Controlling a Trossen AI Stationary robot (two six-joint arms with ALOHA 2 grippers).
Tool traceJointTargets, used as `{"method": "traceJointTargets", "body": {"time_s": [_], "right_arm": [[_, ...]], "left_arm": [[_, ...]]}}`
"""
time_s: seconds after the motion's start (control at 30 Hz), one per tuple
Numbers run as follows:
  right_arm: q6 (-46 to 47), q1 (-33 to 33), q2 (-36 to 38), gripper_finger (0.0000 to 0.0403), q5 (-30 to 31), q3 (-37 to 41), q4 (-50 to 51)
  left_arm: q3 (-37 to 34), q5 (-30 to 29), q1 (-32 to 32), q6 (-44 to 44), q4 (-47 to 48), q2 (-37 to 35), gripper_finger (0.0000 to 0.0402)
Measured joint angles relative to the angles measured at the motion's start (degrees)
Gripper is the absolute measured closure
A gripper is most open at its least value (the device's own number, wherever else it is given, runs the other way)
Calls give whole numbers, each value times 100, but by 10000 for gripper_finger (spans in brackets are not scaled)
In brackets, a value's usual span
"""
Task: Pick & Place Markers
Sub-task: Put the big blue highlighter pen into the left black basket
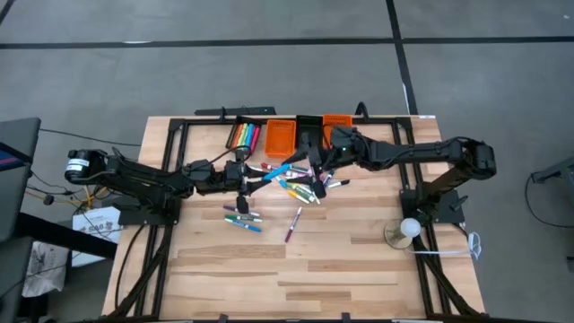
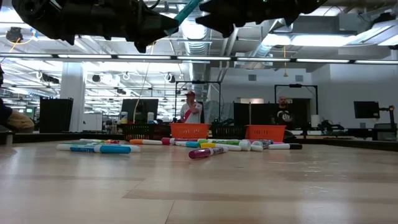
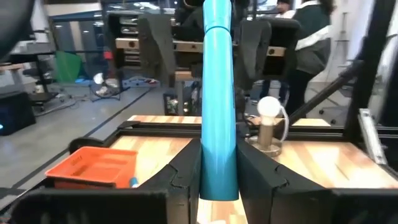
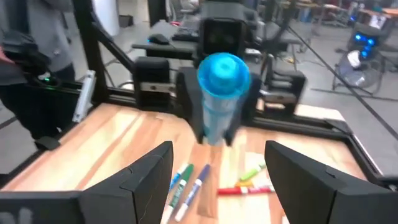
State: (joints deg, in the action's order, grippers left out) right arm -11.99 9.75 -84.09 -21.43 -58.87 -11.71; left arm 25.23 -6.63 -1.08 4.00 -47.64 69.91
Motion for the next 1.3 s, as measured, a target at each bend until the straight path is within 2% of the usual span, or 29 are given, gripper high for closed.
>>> {"method": "traceJointTargets", "body": {"time_s": [0.1,0.27,0.37,0.43,0.7,0.9,1.1,1.3], "right_arm": [[2,95,0,158,35,0,148],[4,167,-2,158,40,0,385],[4,159,-4,158,40,0,473],[2,152,-4,158,40,0,485],[-6,-61,-44,158,42,0,466],[-104,-292,-119,158,44,6,469],[-155,-463,-236,158,55,15,471],[-168,-522,-348,158,53,22,398]], "left_arm": [[0,-461,0,3,4,0,322],[2,-1940,55,31,174,0,320],[4,-2582,282,-38,440,0,321],[4,-2797,543,-286,642,0,322],[7,-2676,2073,-1438,1613,0,319],[7,-1682,3028,-2076,2357,0,318],[7,-1123,3375,-2083,2461,0,317],[9,-1111,3386,-2102,2679,7,317]]}}
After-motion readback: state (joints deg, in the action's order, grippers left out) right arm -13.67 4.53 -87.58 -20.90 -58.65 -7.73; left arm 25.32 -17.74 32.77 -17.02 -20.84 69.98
